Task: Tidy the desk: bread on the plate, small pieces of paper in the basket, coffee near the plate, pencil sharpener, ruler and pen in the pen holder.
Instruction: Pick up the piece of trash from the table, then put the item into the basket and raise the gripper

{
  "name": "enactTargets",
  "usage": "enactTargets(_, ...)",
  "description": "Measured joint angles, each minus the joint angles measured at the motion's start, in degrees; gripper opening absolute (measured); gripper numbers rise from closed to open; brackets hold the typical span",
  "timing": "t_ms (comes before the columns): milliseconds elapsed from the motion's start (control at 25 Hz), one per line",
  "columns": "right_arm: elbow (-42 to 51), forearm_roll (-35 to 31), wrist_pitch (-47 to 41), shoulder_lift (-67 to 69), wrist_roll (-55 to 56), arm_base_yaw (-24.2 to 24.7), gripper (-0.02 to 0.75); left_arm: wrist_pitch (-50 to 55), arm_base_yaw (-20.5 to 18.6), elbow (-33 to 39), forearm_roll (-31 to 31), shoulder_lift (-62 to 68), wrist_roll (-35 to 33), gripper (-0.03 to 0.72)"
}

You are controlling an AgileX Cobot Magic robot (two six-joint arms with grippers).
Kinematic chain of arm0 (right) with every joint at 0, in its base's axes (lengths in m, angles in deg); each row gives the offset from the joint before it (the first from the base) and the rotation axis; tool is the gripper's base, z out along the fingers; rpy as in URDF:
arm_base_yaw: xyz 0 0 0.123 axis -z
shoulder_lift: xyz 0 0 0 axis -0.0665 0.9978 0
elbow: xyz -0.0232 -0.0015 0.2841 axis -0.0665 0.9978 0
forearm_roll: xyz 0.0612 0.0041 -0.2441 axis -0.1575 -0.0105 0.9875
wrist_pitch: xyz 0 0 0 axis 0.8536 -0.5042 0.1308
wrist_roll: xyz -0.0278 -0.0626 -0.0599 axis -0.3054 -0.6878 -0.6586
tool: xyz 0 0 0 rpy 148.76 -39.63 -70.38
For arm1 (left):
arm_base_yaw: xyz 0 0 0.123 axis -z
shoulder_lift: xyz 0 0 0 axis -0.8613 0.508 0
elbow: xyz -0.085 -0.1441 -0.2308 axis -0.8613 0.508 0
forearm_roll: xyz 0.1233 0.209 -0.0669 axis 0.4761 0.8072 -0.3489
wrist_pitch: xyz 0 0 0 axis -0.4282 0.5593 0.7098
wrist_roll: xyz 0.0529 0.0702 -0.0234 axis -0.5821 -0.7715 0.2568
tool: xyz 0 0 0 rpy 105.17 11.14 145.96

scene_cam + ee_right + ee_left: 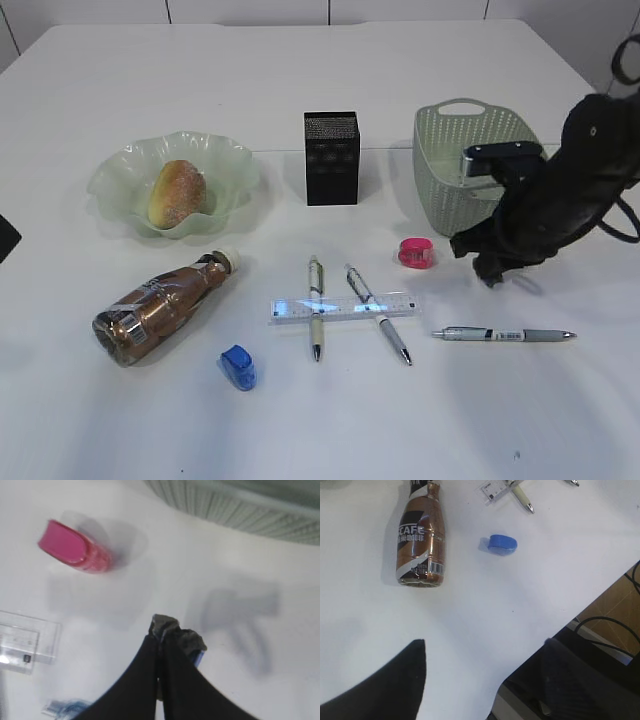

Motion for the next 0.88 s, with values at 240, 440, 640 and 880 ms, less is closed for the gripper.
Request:
enactTargets(240,0.00,0.00,-1.97,-8.05,0.00,0.00,0.015,0.00,0.00,0.00,0.00,0.00,0.00,0.510)
enactTargets(440,-0.90,0.00,-0.14,-17.23,0.00,0.00,0.015,0.00,0.00,0.00,0.00,0.00,0.00,0.510)
enactTargets(640,-2.32,0.00,6.27,-17.30,0.00,0.00,0.015,0.00,0.00,0.00,0.00,0.00,0.00,0.510)
enactTargets(880,-2.56,0.00,16.35,-12.97,0.00,0.00,0.015,0.00,0.00,0.00,0.00,0.00,0.00,0.510)
